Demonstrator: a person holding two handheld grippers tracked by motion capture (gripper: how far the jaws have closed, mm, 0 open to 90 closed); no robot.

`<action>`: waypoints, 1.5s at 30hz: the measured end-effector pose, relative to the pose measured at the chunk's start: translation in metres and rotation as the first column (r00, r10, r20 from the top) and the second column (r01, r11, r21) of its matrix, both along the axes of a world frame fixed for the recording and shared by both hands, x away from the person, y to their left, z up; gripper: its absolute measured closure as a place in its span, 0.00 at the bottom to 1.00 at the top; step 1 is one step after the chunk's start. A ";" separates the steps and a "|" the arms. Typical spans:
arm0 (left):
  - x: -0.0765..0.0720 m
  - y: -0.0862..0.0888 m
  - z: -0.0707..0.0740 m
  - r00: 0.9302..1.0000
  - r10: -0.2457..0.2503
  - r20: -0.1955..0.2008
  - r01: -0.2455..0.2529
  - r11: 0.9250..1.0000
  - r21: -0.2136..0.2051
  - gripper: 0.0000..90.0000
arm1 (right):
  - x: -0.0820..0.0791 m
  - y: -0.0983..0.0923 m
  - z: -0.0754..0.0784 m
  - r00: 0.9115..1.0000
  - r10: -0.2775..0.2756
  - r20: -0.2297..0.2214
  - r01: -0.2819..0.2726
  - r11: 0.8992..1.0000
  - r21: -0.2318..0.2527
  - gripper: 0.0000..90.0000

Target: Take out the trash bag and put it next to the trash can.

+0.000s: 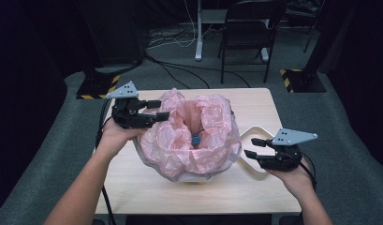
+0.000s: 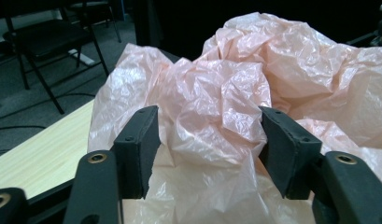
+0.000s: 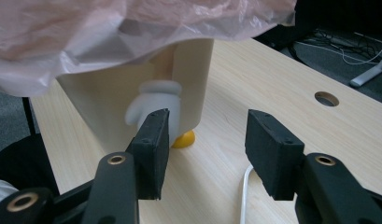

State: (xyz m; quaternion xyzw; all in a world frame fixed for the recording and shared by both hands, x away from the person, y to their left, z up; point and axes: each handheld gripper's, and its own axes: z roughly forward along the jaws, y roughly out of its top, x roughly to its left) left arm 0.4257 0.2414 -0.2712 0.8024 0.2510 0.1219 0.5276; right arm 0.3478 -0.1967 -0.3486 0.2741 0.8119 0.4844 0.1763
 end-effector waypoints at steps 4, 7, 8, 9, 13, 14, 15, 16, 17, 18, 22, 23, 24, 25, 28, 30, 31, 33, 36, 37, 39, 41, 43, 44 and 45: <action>0.000 0.001 -0.002 1.000 -0.004 -0.014 0.004 1.000 -0.022 0.50 | -0.003 0.002 0.003 1.000 0.009 0.006 -0.009 1.000 0.004 0.54; 0.000 0.000 -0.001 1.000 -0.009 -0.008 0.009 1.000 -0.017 0.53 | -0.005 0.004 0.005 1.000 0.015 0.014 -0.016 1.000 0.003 0.53; -0.001 0.000 -0.001 1.000 -0.007 -0.007 0.006 1.000 -0.014 0.53 | -0.006 0.005 0.006 1.000 0.017 0.016 -0.017 1.000 0.004 0.53; -0.001 0.000 0.000 1.000 -0.002 -0.007 0.002 1.000 -0.012 0.54 | -0.007 0.005 0.007 1.000 0.022 0.020 -0.022 1.000 0.005 0.53; -0.001 0.000 0.002 1.000 0.019 -0.016 -0.020 1.000 -0.013 0.61 | -0.012 0.008 0.013 0.998 0.043 0.035 -0.043 0.999 0.013 0.52; -0.001 0.000 0.002 1.000 0.024 -0.019 -0.025 1.000 -0.013 0.62 | -0.013 0.009 0.015 0.998 0.047 0.038 -0.048 0.999 0.016 0.52; -0.001 0.000 0.003 0.999 0.031 -0.016 -0.031 0.999 -0.011 0.64 | -0.015 0.009 0.017 0.998 0.054 0.040 -0.055 0.998 0.022 0.52; -0.001 0.000 0.003 0.999 0.036 -0.014 -0.036 0.999 -0.007 0.65 | -0.016 0.010 0.019 0.997 0.066 0.041 -0.067 0.997 0.030 0.52; -0.002 -0.001 0.003 0.999 0.039 -0.010 -0.039 0.999 -0.005 0.66 | -0.017 0.011 0.021 0.996 0.074 0.043 -0.075 0.997 0.034 0.52; -0.002 -0.001 0.004 0.999 0.042 -0.007 -0.042 0.999 -0.004 0.67 | -0.018 0.012 0.022 0.996 0.079 0.047 -0.080 0.996 0.035 0.52; -0.003 0.001 0.005 0.999 0.046 0.000 -0.046 0.999 -0.007 0.72 | -0.023 0.017 0.026 0.993 0.103 0.056 -0.106 0.993 0.043 0.51; -0.004 0.001 0.005 0.999 0.046 0.005 -0.046 0.999 -0.005 0.73 | -0.023 0.018 0.027 0.992 0.109 0.060 -0.112 0.993 0.045 0.50; -0.004 0.002 0.006 0.999 0.046 0.011 -0.046 0.999 -0.005 0.74 | -0.024 0.019 0.028 0.991 0.114 0.063 -0.118 0.992 0.048 0.50; -0.005 0.002 0.006 0.999 0.046 0.016 -0.046 0.999 -0.002 0.76 | -0.025 0.020 0.029 0.991 0.120 0.066 -0.123 0.991 0.055 0.49; -0.006 0.002 0.007 0.999 0.047 0.024 -0.047 0.999 0.000 0.80 | -0.025 0.024 0.032 0.989 0.129 0.077 -0.134 0.988 0.070 0.46; -0.006 0.003 0.008 0.999 0.048 0.021 -0.048 0.999 0.001 0.80 | -0.025 0.026 0.033 0.988 0.135 0.077 -0.141 0.987 0.077 0.45; -0.007 0.003 0.008 0.999 0.048 0.022 -0.048 0.999 0.002 0.81 | -0.025 0.028 0.034 0.988 0.138 0.076 -0.144 0.986 0.080 0.44; -0.007 0.004 0.009 0.999 0.046 0.028 -0.046 0.999 0.006 0.83 | -0.023 0.031 0.034 0.986 0.148 0.074 -0.154 0.984 0.090 0.43; -0.009 0.004 0.009 0.999 0.043 0.033 -0.043 0.999 0.006 0.85 | -0.022 0.037 0.035 0.984 0.162 0.070 -0.168 0.981 0.099 0.40; -0.009 0.004 0.009 0.999 0.042 0.035 -0.042 0.999 0.006 0.86 | -0.022 0.039 0.035 0.984 0.163 0.068 -0.169 0.980 0.100 0.39; -0.010 0.005 0.010 0.999 0.037 0.039 -0.037 0.999 0.008 0.88 | -0.022 0.042 0.035 0.984 0.166 0.071 -0.173 0.980 0.102 0.36; -0.011 0.006 0.010 0.999 0.033 0.042 -0.034 0.999 0.010 0.89 | -0.022 0.046 0.035 0.982 0.173 0.072 -0.179 0.978 0.102 0.35; -0.012 0.006 0.010 0.999 0.030 0.045 -0.031 0.999 0.012 0.90 | -0.022 0.049 0.035 0.981 0.178 0.076 -0.185 0.977 0.104 0.32; -0.012 0.006 0.011 0.999 0.029 0.046 -0.030 0.999 0.014 0.90 | -0.022 0.051 0.035 0.981 0.180 0.074 -0.187 0.977 0.104 0.31; -0.012 0.006 0.011 0.999 0.028 0.047 -0.028 0.999 0.014 0.90 | -0.023 0.053 0.035 0.980 0.185 0.072 -0.192 0.976 0.105 0.30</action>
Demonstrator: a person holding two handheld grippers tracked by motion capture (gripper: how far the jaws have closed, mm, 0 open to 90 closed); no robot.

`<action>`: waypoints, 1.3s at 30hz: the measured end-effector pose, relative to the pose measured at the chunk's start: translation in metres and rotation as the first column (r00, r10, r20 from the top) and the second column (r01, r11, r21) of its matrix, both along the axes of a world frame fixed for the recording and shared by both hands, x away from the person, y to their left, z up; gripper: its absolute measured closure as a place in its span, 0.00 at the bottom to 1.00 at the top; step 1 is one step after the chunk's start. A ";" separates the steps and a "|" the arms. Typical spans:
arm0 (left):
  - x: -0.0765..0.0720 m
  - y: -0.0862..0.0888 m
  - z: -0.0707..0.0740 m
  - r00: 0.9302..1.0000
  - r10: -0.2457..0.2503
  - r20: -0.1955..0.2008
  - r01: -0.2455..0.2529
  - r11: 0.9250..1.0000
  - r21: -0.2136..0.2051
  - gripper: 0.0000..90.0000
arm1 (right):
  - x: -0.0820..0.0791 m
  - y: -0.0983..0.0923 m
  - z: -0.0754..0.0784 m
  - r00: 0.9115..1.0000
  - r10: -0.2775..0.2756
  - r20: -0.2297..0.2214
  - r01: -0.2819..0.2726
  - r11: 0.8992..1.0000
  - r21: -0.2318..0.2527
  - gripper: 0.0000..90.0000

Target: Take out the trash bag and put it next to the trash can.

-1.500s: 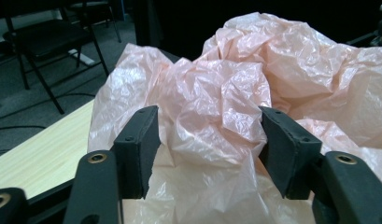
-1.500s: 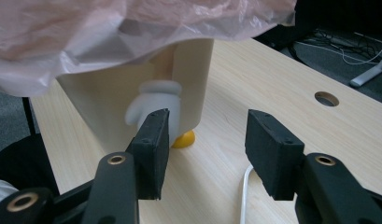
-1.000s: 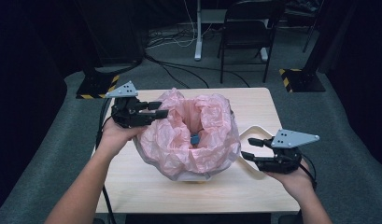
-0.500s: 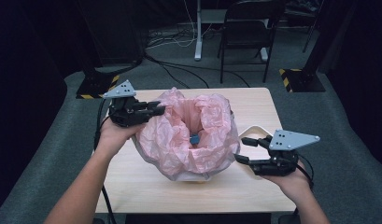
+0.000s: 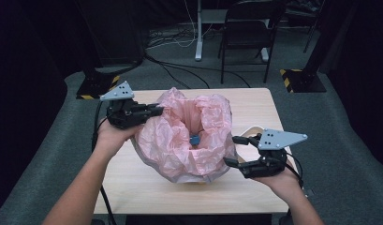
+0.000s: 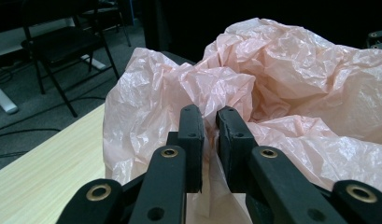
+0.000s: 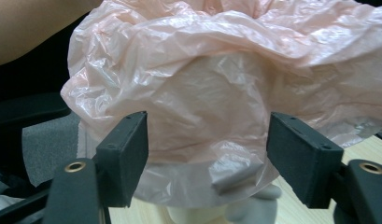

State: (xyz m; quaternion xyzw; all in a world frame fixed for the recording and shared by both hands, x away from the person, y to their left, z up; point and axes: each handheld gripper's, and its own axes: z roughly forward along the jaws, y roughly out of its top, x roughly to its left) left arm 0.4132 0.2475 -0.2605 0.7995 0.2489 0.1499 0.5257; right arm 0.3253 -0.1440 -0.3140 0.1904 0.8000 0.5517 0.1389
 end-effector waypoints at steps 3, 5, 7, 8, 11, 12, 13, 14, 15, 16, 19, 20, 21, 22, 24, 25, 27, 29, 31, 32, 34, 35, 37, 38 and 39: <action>-0.001 0.000 0.000 1.000 -0.004 0.003 0.004 1.000 0.002 0.91 | 0.000 0.005 0.000 1.000 0.009 -0.003 -0.009 1.000 -0.006 0.27; -0.001 0.000 0.000 1.000 -0.008 0.007 0.008 1.000 0.004 0.91 | 0.000 0.008 -0.001 1.000 0.017 -0.005 -0.018 1.000 -0.018 0.24; -0.002 0.000 0.000 1.000 -0.008 0.007 0.008 1.000 0.004 0.91 | -0.001 0.012 -0.001 1.000 0.015 0.003 -0.015 0.999 -0.030 0.25; -0.002 0.000 0.000 1.000 -0.008 0.007 0.008 1.000 0.003 0.91 | 0.000 0.013 -0.001 1.000 0.012 0.004 -0.012 0.999 -0.034 0.25; -0.002 0.001 0.000 1.000 -0.011 0.009 0.011 1.000 0.005 0.91 | 0.001 0.016 -0.001 1.000 -0.001 0.006 0.002 1.000 -0.031 0.27; -0.002 0.001 0.000 1.000 -0.011 0.009 0.011 1.000 0.005 0.91 | 0.002 0.016 -0.001 1.000 -0.002 0.003 0.002 1.000 -0.025 0.28; -0.003 0.001 0.000 1.000 -0.012 0.009 0.012 1.000 0.005 0.91 | 0.003 0.016 -0.001 1.000 -0.003 0.001 0.003 1.000 -0.021 0.29; -0.003 0.001 0.000 1.000 -0.013 0.009 0.013 1.000 0.003 0.91 | 0.004 0.017 -0.002 1.000 -0.004 0.001 0.004 1.000 -0.018 0.30; -0.002 0.001 0.000 1.000 -0.014 0.009 0.013 1.000 0.002 0.91 | 0.004 0.017 -0.002 1.000 -0.006 -0.001 0.006 1.000 -0.016 0.30; -0.002 0.001 0.000 1.000 -0.014 0.008 0.014 1.000 0.001 0.91 | 0.005 0.018 -0.002 1.000 -0.007 -0.001 0.007 1.000 -0.016 0.32; -0.002 0.001 -0.001 1.000 -0.014 0.008 0.014 1.000 -0.003 0.91 | 0.005 0.019 -0.003 1.000 -0.014 0.007 0.014 1.000 -0.022 0.37; -0.002 0.001 -0.001 1.000 -0.014 0.008 0.014 1.000 -0.003 0.91 | 0.005 0.020 -0.003 1.000 -0.015 0.010 0.015 1.000 -0.023 0.37; -0.003 0.001 -0.001 1.000 -0.014 0.007 0.014 1.000 -0.005 0.91 | 0.005 0.020 -0.003 1.000 -0.013 0.008 0.013 1.000 -0.022 0.38; -0.003 0.001 -0.001 1.000 -0.014 0.007 0.014 1.000 -0.006 0.91 | 0.005 0.020 -0.003 1.000 -0.011 0.008 0.012 1.000 -0.022 0.39; -0.003 0.001 -0.001 1.000 -0.013 0.007 0.013 1.000 -0.005 0.91 | 0.004 0.020 -0.003 1.000 -0.009 0.013 0.009 1.000 -0.023 0.41; -0.003 0.001 -0.001 1.000 -0.013 0.007 0.013 1.000 -0.005 0.91 | 0.004 0.020 -0.003 1.000 -0.010 0.015 0.010 1.000 -0.024 0.42; -0.003 0.002 -0.001 1.000 -0.013 0.008 0.013 1.000 -0.003 0.91 | 0.002 0.019 -0.002 1.000 -0.008 0.024 0.009 1.000 -0.026 0.48; -0.003 0.002 -0.001 1.000 -0.015 0.011 0.015 1.000 0.000 0.91 | -0.001 0.017 -0.001 0.999 -0.008 0.041 0.009 1.000 -0.028 0.55; -0.003 0.002 0.000 1.000 -0.016 0.013 0.016 1.000 0.000 0.91 | -0.004 0.016 0.000 0.998 -0.010 0.058 0.012 0.999 -0.033 0.59; -0.003 0.001 0.000 1.000 -0.015 0.015 0.015 1.000 0.002 0.91 | -0.004 0.015 0.000 0.998 -0.010 0.064 0.012 0.999 -0.035 0.61; -0.003 0.001 0.000 1.000 -0.019 0.016 0.019 1.000 -0.003 0.92 | -0.005 0.014 0.001 0.998 -0.008 0.066 0.010 0.999 -0.031 0.66; -0.004 0.001 0.000 1.000 -0.026 0.016 0.026 1.000 -0.008 0.92 | -0.005 0.013 0.001 0.998 -0.007 0.067 0.009 1.000 -0.028 0.70; -0.004 -0.001 0.001 0.999 -0.028 0.024 0.028 1.000 -0.005 0.93 | -0.006 0.012 0.001 0.997 -0.003 0.077 0.005 1.000 -0.022 0.76; -0.005 -0.002 0.001 0.999 -0.033 0.024 0.033 0.999 -0.003 0.93 | -0.006 0.012 0.001 0.997 -0.004 0.077 0.006 1.000 -0.022 0.78; -0.005 -0.002 0.002 0.999 -0.036 0.025 0.037 0.999 -0.004 0.93 | -0.007 0.012 0.002 0.997 -0.004 0.080 0.006 1.000 -0.025 0.81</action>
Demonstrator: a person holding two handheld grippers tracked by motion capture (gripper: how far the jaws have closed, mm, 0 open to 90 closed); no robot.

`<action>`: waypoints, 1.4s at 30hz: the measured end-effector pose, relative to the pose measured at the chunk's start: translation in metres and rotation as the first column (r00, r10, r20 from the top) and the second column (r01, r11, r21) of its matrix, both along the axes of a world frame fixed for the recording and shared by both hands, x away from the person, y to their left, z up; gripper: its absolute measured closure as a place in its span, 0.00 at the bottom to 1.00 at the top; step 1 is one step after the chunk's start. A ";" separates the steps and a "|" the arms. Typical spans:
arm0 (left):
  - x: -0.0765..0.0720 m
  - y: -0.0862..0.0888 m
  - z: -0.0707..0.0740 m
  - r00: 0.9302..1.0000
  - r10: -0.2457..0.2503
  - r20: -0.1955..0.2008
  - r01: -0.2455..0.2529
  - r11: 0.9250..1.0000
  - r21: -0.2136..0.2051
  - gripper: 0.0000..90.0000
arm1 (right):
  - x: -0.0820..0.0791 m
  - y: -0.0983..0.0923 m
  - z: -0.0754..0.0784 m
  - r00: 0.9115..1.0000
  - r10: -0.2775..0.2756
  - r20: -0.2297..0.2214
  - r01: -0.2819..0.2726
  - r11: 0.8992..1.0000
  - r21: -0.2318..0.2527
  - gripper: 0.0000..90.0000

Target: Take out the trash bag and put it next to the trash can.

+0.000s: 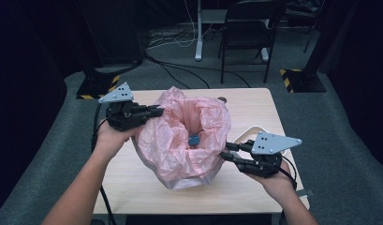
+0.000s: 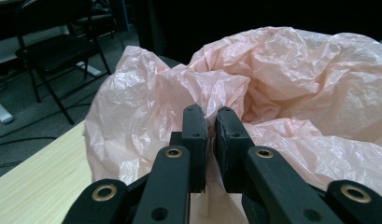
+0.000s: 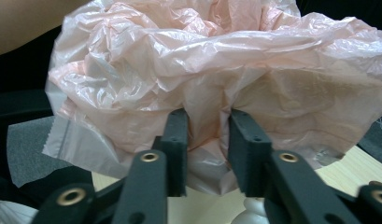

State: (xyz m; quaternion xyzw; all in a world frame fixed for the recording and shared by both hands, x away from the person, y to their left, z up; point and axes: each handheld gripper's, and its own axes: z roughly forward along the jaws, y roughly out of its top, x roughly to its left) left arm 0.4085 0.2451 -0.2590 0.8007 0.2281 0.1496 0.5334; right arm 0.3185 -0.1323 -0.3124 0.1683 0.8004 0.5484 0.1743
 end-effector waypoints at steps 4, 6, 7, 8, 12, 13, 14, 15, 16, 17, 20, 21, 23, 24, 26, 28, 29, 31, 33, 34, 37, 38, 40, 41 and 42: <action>0.000 -0.002 0.001 1.000 -0.008 0.004 0.008 1.000 0.005 0.93 | 0.001 -0.002 0.000 1.000 0.006 -0.005 -0.006 1.000 0.001 0.88; -0.001 -0.002 0.001 1.000 -0.010 0.004 0.010 1.000 0.006 0.94 | 0.001 -0.004 0.000 1.000 0.009 -0.004 -0.009 1.000 0.002 0.93; -0.001 -0.002 0.002 1.000 -0.010 0.004 0.010 1.000 0.006 0.94 | 0.001 -0.004 0.001 1.000 0.010 -0.003 -0.010 1.000 0.003 0.95; -0.001 -0.002 0.002 1.000 -0.011 0.001 0.011 1.000 0.004 0.94 | 0.002 -0.005 0.001 1.000 0.011 -0.003 -0.011 1.000 0.002 0.96; -0.001 -0.001 0.003 1.000 -0.014 0.001 0.014 1.000 0.000 0.94 | 0.001 -0.004 0.002 1.000 0.020 -0.003 -0.020 1.000 -0.008 0.99; -0.001 -0.001 0.003 1.000 -0.015 0.001 0.015 1.000 -0.001 0.94 | 0.002 -0.004 0.003 1.000 0.021 -0.002 -0.021 1.000 -0.011 0.99; -0.001 -0.001 0.003 1.000 -0.015 0.002 0.015 1.000 -0.001 0.94 | 0.001 -0.005 0.003 1.000 0.022 -0.005 -0.022 1.000 -0.010 1.00; -0.001 -0.001 0.004 1.000 -0.017 0.002 0.017 1.000 -0.002 0.94 | 0.002 -0.006 0.004 1.000 0.022 -0.003 -0.022 1.000 -0.006 1.00; -0.001 -0.001 0.004 1.000 -0.018 0.003 0.018 1.000 -0.005 0.94 | 0.002 -0.007 0.005 1.000 0.022 -0.002 -0.022 1.000 0.001 1.00; -0.001 -0.001 0.005 1.000 -0.019 0.003 0.019 1.000 -0.009 0.94 | 0.002 -0.008 0.007 1.000 0.022 0.000 -0.022 1.000 0.007 1.00; -0.001 0.000 0.007 1.000 -0.019 0.007 0.019 1.000 -0.013 0.94 | 0.001 -0.012 0.013 1.000 0.021 0.008 -0.022 0.999 0.029 1.00; -0.001 0.000 0.007 1.000 -0.019 0.008 0.019 1.000 -0.015 0.94 | 0.001 -0.012 0.015 1.000 0.021 0.010 -0.021 0.999 0.030 1.00; -0.002 0.000 0.009 1.000 -0.019 0.011 0.019 1.000 -0.021 0.94 | 0.001 -0.012 0.018 1.000 0.019 0.019 -0.020 0.999 0.026 1.00; -0.002 0.001 0.010 1.000 -0.020 0.013 0.020 1.000 -0.021 0.94 | 0.001 -0.011 0.019 1.000 0.019 0.023 -0.020 1.000 0.023 1.00; -0.003 0.001 0.012 1.000 -0.020 0.016 0.020 0.999 -0.027 0.94 | 0.001 -0.011 0.022 0.999 0.018 0.030 -0.018 1.000 0.021 1.00; -0.003 0.002 0.014 1.000 -0.021 0.019 0.022 0.999 -0.034 0.94 | 0.000 -0.011 0.025 0.999 0.017 0.036 -0.018 1.000 0.022 1.00; -0.004 0.003 0.015 1.000 -0.021 0.021 0.022 0.999 -0.038 0.94 | 0.000 -0.011 0.027 0.999 0.016 0.040 -0.017 1.000 0.023 1.00; -0.004 0.004 0.017 1.000 -0.021 0.023 0.022 0.999 -0.048 0.94 | 0.000 -0.012 0.031 0.999 0.015 0.044 -0.017 0.999 0.029 1.00; -0.005 0.004 0.019 0.999 -0.026 0.025 0.028 0.998 -0.053 0.95 | 0.000 -0.013 0.035 0.999 0.013 0.049 -0.015 0.999 0.037 1.00; -0.006 0.004 0.020 0.999 -0.029 0.027 0.030 0.998 -0.055 0.95 | 0.000 -0.013 0.037 0.999 0.016 0.051 -0.018 0.999 0.042 1.00; -0.009 0.002 0.023 0.999 -0.042 0.032 0.044 0.997 -0.060 0.96 | 0.001 -0.012 0.043 0.998 0.019 0.066 -0.022 0.999 0.049 1.00; -0.009 0.002 0.025 0.998 -0.044 0.034 0.046 0.997 -0.061 0.96 | 0.001 -0.012 0.044 0.997 0.021 0.070 -0.024 0.999 0.049 1.00; -0.010 0.001 0.027 0.998 -0.049 0.040 0.051 0.997 -0.066 0.96 | 0.001 -0.010 0.048 0.997 0.024 0.078 -0.028 0.998 0.049 1.00; -0.011 0.001 0.029 0.998 -0.053 0.040 0.055 0.996 -0.070 0.96 | 0.001 -0.009 0.050 0.996 0.026 0.084 -0.030 0.998 0.049 1.00; -0.011 0.001 0.030 0.998 -0.056 0.039 0.059 0.995 -0.079 0.96 | 0.001 -0.008 0.051 0.996 0.028 0.087 -0.032 0.998 0.047 1.00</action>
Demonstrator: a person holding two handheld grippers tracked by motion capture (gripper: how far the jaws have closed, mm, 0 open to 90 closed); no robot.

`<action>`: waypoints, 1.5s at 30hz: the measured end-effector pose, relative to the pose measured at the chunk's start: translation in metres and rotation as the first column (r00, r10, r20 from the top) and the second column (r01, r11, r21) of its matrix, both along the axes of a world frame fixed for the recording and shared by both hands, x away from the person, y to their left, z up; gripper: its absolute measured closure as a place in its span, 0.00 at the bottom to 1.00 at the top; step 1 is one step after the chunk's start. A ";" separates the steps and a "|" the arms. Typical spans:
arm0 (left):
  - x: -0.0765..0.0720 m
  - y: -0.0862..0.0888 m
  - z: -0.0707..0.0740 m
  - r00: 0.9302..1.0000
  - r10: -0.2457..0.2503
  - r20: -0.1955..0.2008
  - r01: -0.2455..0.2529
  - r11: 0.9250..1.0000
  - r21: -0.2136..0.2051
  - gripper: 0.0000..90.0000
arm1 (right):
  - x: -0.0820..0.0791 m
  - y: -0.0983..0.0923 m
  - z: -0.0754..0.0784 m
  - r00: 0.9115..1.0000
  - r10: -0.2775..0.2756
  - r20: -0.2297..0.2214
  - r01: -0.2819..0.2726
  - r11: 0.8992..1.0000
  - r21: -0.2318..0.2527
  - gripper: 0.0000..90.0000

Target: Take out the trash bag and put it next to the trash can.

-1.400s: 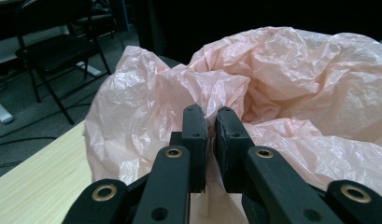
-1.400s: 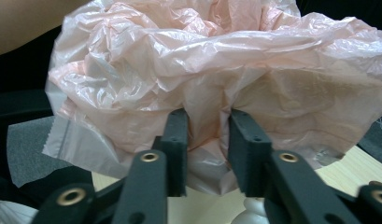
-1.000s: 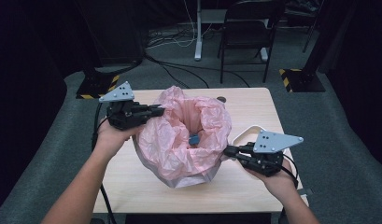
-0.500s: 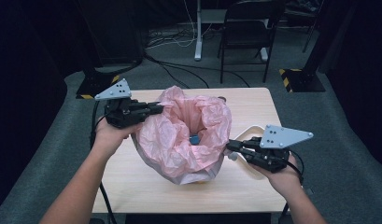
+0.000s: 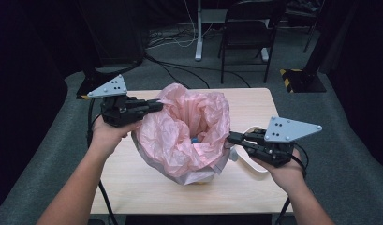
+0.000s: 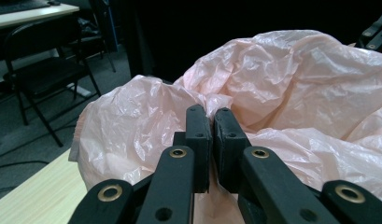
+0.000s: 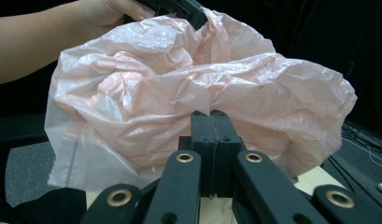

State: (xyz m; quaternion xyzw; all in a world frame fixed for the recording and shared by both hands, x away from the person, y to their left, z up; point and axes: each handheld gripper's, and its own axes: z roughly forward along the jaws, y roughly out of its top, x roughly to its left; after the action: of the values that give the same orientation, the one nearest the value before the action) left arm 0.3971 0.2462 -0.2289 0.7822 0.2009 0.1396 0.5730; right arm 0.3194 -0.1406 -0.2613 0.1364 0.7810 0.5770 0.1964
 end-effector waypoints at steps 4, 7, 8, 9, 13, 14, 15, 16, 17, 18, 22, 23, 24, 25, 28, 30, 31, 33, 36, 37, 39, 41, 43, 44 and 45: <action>-0.002 -0.001 0.004 1.000 -0.017 0.005 0.017 1.000 -0.021 0.96 | 0.001 0.002 0.006 1.000 0.009 0.010 -0.009 1.000 0.010 1.00; -0.004 -0.002 0.005 1.000 -0.023 0.011 0.024 1.000 -0.019 0.96 | 0.002 0.006 0.008 1.000 0.015 0.015 -0.015 1.000 0.013 1.00; -0.005 -0.003 0.005 1.000 -0.026 0.013 0.026 1.000 -0.018 0.96 | 0.003 0.007 0.009 1.000 0.016 0.018 -0.016 1.000 0.012 1.00; -0.006 -0.003 0.005 1.000 -0.027 0.012 0.027 0.999 -0.019 0.96 | 0.003 0.008 0.009 1.000 0.017 0.018 -0.017 1.000 0.012 1.00; -0.008 -0.004 0.006 0.999 -0.040 0.013 0.040 0.999 -0.025 0.96 | 0.007 0.015 0.008 0.999 0.028 0.017 -0.029 1.000 0.009 1.00; -0.009 -0.004 0.006 0.999 -0.046 0.014 0.046 0.999 -0.026 0.96 | 0.008 0.016 0.008 0.999 0.031 0.015 -0.032 0.999 0.009 1.00; -0.010 -0.005 0.006 0.999 -0.051 0.014 0.051 0.998 -0.028 0.96 | 0.009 0.018 0.008 0.999 0.033 0.014 -0.033 0.999 0.007 1.00; -0.010 -0.005 0.005 0.998 -0.057 0.014 0.058 0.998 -0.030 0.96 | 0.010 0.020 0.008 0.999 0.036 0.014 -0.036 0.999 0.005 1.00; -0.011 -0.006 0.005 0.998 -0.062 0.014 0.062 0.998 -0.030 0.96 | 0.011 0.022 0.008 0.999 0.038 0.014 -0.038 0.999 0.003 1.00; -0.012 -0.007 0.005 0.998 -0.067 0.017 0.067 0.997 -0.030 0.96 | 0.011 0.024 0.008 0.999 0.041 0.013 -0.041 0.999 0.002 1.00; -0.013 -0.009 0.001 0.996 -0.087 0.007 0.087 0.996 -0.033 0.96 | 0.014 0.030 0.007 0.999 0.050 0.012 -0.050 0.999 -0.006 1.00; -0.013 -0.010 0.000 0.996 -0.088 0.006 0.088 0.996 -0.033 0.96 | 0.015 0.032 0.007 0.999 0.051 0.011 -0.051 0.999 -0.007 1.00; -0.012 -0.010 -0.001 0.996 -0.089 0.001 0.089 0.995 -0.034 0.96 | 0.016 0.033 0.007 0.999 0.052 0.010 -0.052 0.999 -0.009 1.00; -0.011 -0.010 -0.003 0.996 -0.092 -0.002 0.092 0.995 -0.037 0.96 | 0.017 0.035 0.007 0.999 0.053 0.006 -0.053 0.999 -0.011 1.00; -0.010 -0.010 -0.007 0.995 -0.102 -0.018 0.101 0.993 -0.059 0.96 | 0.019 0.039 0.005 0.998 0.059 -0.001 -0.059 0.998 -0.017 1.00; -0.010 -0.010 -0.009 0.994 -0.105 -0.020 0.104 0.993 -0.060 0.96 | 0.021 0.042 0.005 0.998 0.062 -0.004 -0.062 0.998 -0.020 1.00; -0.010 -0.010 -0.009 0.994 -0.104 -0.021 0.102 0.993 -0.061 0.96 | 0.022 0.043 0.004 0.998 0.064 -0.006 -0.064 0.998 -0.020 1.00; -0.010 -0.010 -0.008 0.995 -0.100 -0.016 0.099 0.994 -0.053 0.96 | 0.024 0.046 0.004 0.998 0.068 -0.007 -0.069 0.997 -0.022 1.00; -0.012 -0.010 -0.007 0.995 -0.102 -0.011 0.101 0.994 -0.050 0.95 | 0.026 0.050 0.004 0.997 0.076 -0.010 -0.077 0.997 -0.021 1.00; -0.012 -0.010 -0.007 0.995 -0.103 -0.010 0.102 0.993 -0.051 0.95 | 0.026 0.052 0.004 0.997 0.079 -0.012 -0.079 0.997 -0.022 1.00; -0.014 -0.010 -0.006 0.994 -0.107 -0.007 0.107 0.993 -0.049 0.95 | 0.028 0.055 0.005 0.996 0.084 -0.014 -0.084 0.996 -0.022 1.00; -0.015 -0.010 -0.004 0.994 -0.112 0.000 0.112 0.993 -0.047 0.95 | 0.030 0.057 0.005 0.996 0.090 -0.016 -0.091 0.996 -0.019 1.00; -0.017 -0.011 -0.001 0.993 -0.116 0.007 0.116 0.992 -0.046 0.95 | 0.031 0.060 0.007 0.995 0.097 -0.017 -0.097 0.995 -0.016 1.00; -0.018 -0.012 -0.001 0.993 -0.118 0.008 0.118 0.992 -0.047 0.95 | 0.031 0.062 0.008 0.995 0.102 -0.015 -0.103 0.995 -0.015 1.00; -0.018 -0.012 0.001 0.992 -0.122 0.012 0.122 0.992 -0.044 0.95 | 0.031 0.063 0.008 0.994 0.105 -0.015 -0.105 0.994 -0.012 1.00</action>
State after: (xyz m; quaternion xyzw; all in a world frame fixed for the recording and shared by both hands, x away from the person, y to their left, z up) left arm 0.3789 0.2342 -0.2284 0.7794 0.1530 0.1033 0.5987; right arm 0.3501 -0.0780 -0.2529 0.0982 0.7923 0.5803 0.1610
